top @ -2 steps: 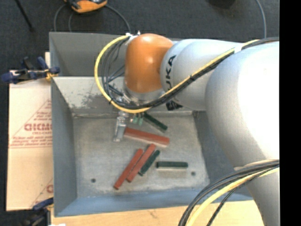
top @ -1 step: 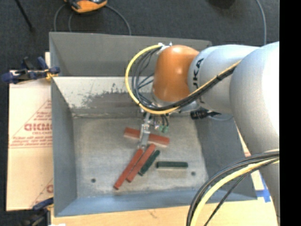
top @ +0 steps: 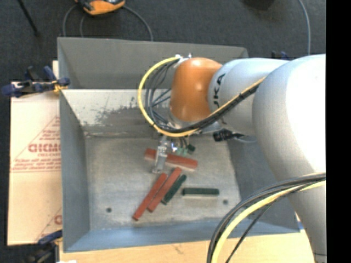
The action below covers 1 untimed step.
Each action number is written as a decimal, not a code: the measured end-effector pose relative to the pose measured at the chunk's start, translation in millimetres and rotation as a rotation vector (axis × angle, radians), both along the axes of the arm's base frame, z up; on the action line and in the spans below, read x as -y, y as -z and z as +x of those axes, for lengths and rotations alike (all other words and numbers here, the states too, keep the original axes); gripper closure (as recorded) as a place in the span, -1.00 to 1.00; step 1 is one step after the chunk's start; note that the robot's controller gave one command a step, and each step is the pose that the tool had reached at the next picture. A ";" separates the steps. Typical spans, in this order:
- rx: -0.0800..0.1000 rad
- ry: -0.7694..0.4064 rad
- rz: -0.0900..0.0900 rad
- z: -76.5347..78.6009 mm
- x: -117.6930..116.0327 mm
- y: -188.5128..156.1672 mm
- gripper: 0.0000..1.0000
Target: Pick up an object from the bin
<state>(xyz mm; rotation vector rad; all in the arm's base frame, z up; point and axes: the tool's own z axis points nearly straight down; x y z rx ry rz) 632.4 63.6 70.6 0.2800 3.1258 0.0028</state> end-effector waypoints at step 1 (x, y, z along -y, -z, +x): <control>0.002 0.089 -0.001 -14.5 30.6 -1.2 1.00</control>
Offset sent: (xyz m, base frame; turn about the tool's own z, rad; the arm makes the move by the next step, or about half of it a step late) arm 0.0000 0.0000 0.0000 0.0000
